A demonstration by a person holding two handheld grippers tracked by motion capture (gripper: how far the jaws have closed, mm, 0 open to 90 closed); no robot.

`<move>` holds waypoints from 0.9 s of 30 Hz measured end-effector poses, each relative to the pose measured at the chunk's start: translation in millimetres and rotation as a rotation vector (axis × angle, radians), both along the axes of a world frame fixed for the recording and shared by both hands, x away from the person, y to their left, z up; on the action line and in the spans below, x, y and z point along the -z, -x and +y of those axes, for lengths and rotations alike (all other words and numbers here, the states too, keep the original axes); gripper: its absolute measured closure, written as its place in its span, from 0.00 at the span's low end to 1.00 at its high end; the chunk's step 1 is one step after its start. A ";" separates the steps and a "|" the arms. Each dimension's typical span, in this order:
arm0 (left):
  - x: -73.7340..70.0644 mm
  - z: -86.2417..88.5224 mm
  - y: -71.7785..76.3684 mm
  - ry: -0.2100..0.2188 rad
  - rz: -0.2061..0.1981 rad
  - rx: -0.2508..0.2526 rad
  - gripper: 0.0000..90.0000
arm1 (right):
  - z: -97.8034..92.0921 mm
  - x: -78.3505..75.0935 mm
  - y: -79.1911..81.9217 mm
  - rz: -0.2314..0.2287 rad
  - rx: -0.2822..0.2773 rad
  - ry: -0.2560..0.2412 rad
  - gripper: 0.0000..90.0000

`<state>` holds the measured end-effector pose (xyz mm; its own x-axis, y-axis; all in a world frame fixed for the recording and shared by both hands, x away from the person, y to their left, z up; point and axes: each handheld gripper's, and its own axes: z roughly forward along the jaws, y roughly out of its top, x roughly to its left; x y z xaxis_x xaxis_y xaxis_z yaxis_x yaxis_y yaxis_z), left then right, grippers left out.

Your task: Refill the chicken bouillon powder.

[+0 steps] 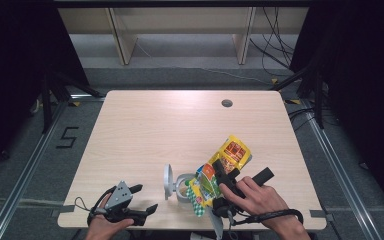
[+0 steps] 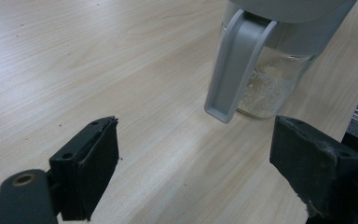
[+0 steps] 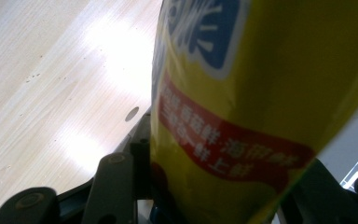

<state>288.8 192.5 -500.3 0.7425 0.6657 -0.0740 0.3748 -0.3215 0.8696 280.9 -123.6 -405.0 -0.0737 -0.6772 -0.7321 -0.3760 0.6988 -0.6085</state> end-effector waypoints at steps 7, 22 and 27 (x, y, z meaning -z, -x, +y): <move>-0.2 0.9 -0.3 -0.006 -0.003 -0.003 0.17 | 4.8 2.3 -2.5 0.016 -0.010 0.003 0.62; -0.1 0.3 -1.5 -0.003 -0.021 0.010 0.17 | 6.1 2.0 -3.4 0.009 -0.013 -0.001 0.62; 0.2 -0.8 -0.5 0.010 -0.006 0.000 0.17 | 4.6 0.4 -2.5 0.026 -0.012 0.014 0.62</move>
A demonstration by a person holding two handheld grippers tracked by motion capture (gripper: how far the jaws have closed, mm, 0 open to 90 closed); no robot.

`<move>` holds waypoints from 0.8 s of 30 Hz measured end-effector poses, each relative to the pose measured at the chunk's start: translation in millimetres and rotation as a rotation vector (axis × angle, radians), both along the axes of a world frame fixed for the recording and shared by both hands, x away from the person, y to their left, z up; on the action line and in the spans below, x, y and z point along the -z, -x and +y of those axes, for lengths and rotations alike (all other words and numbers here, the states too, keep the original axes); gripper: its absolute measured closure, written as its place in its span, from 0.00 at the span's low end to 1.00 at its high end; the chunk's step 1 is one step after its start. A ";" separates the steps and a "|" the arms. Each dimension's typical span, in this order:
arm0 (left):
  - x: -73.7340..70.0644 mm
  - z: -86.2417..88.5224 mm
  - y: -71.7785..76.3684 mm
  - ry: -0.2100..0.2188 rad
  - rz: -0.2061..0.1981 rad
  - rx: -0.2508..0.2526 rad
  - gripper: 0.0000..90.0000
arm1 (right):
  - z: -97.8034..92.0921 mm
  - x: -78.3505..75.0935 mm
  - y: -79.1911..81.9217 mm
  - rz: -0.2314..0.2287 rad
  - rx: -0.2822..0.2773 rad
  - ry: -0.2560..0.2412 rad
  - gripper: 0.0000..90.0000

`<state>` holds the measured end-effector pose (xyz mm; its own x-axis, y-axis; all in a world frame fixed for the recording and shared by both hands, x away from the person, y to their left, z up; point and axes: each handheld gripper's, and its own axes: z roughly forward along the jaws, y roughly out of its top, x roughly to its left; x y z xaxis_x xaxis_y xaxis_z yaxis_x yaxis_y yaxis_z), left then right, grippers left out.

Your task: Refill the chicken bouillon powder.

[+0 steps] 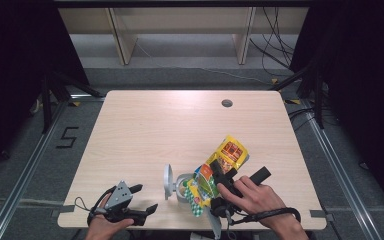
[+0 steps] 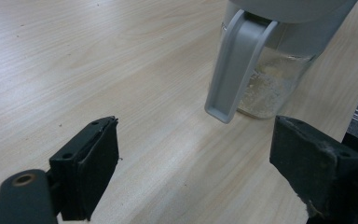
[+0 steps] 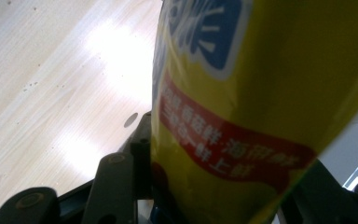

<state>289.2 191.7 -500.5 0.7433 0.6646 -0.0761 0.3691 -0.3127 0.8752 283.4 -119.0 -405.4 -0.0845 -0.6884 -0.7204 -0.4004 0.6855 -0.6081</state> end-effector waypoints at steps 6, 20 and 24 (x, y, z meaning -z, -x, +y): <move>-0.3 1.1 -1.3 -0.015 -0.016 0.012 0.17 | -1.1 -2.6 -0.7 -0.018 -0.014 0.039 0.62; 0.0 0.5 0.2 -0.003 0.005 -0.011 0.17 | 0.8 -0.6 0.3 -0.023 0.002 0.028 0.62; -0.1 0.3 0.3 0.003 0.006 -0.007 0.17 | -0.3 -0.3 -0.8 0.003 -0.001 0.015 0.62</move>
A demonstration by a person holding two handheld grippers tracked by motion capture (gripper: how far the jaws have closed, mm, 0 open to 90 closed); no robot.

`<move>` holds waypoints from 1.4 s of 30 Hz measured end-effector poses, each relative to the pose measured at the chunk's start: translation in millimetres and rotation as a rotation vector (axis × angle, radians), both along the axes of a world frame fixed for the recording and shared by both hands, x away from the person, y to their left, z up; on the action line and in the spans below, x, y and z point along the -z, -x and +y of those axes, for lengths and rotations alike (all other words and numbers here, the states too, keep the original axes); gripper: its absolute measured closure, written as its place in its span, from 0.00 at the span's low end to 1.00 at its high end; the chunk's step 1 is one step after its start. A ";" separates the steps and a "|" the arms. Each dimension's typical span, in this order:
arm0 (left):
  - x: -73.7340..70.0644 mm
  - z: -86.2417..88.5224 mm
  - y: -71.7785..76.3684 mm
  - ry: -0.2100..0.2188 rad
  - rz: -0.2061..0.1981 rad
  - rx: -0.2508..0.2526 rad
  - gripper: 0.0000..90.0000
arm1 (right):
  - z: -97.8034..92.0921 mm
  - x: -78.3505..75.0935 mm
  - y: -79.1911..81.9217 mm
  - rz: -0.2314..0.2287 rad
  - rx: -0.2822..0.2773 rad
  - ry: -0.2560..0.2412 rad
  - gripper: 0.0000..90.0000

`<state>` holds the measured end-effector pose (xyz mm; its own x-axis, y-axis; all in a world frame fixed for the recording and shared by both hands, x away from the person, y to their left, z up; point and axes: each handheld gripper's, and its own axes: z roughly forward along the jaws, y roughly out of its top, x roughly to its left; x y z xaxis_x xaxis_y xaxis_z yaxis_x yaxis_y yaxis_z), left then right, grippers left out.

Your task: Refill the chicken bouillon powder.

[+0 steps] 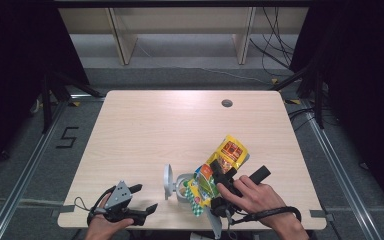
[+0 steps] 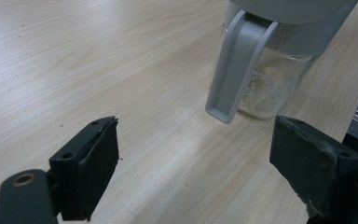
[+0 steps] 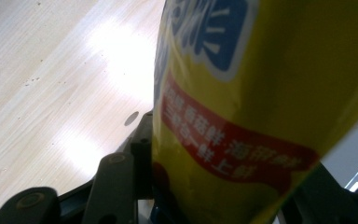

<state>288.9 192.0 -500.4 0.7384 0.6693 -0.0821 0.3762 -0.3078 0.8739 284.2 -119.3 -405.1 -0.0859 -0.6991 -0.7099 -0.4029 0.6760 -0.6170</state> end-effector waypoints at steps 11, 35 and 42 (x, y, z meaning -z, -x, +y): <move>-0.2 0.6 -0.5 -0.011 -0.001 0.004 0.17 | -0.3 -1.9 0.3 -0.005 0.001 0.018 0.62; -0.2 0.3 -0.7 0.003 -0.002 0.003 0.17 | 0.5 -6.5 0.9 -0.025 -0.012 0.051 0.62; -0.2 1.0 -2.2 -0.006 -0.019 0.018 0.17 | 3.1 -3.6 1.1 -0.033 -0.017 0.062 0.62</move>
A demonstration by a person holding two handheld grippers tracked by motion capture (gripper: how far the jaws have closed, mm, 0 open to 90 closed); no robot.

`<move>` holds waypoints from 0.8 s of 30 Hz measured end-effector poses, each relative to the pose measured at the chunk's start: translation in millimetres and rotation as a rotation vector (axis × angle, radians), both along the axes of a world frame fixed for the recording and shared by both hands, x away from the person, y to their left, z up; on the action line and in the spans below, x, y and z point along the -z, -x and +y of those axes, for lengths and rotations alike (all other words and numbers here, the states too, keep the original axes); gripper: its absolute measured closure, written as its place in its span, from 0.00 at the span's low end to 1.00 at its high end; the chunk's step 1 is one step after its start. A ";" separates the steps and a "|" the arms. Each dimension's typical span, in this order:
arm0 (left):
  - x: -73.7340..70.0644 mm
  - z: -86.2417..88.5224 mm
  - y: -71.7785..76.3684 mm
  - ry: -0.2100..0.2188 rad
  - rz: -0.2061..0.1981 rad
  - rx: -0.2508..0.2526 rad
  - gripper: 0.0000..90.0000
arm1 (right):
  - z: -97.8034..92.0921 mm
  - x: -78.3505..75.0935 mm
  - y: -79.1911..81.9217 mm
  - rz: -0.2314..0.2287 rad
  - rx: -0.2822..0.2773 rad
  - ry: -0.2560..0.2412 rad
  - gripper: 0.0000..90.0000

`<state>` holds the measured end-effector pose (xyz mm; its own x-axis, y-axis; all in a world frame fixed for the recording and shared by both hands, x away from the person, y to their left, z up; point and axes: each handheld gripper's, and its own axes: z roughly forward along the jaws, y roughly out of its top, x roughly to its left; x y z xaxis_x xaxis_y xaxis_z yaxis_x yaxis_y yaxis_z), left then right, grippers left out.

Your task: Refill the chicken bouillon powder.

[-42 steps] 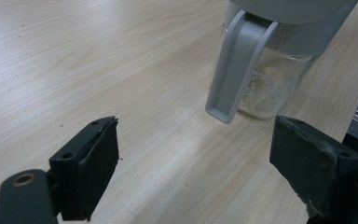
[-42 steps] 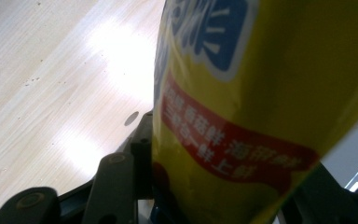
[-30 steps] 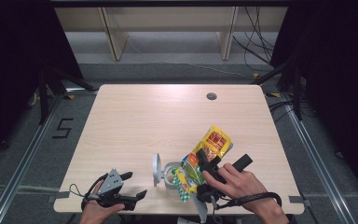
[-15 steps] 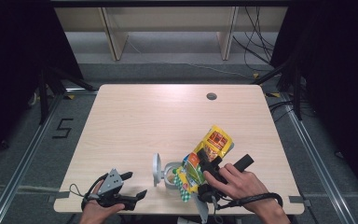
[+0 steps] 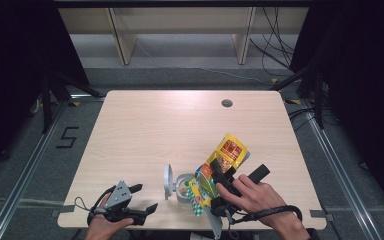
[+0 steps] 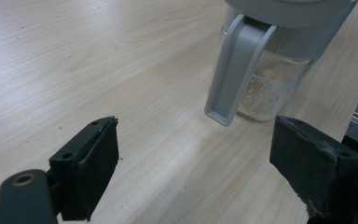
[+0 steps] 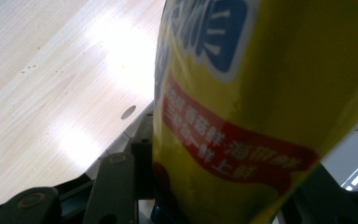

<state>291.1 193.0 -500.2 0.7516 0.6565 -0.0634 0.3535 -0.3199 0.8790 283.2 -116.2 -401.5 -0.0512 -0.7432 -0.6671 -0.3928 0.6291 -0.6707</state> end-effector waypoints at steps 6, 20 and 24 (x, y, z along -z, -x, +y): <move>-0.4 1.0 -0.4 -0.011 -0.002 0.003 0.17 | 0.8 -0.1 1.3 0.006 0.008 -0.004 0.63; -0.6 0.9 -0.1 -0.005 -0.002 0.001 0.17 | -1.4 -1.6 0.2 0.014 0.001 0.002 0.63; -0.4 -0.1 0.3 0.014 0.000 -0.003 0.17 | -5.2 -3.2 0.3 0.008 0.010 -0.008 0.63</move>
<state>290.8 192.9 -499.8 0.7499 0.6576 -0.0723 0.3539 -0.3064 0.8836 282.8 -121.4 -398.3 -0.0639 -0.7376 -0.6723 -0.3922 0.6380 -0.6627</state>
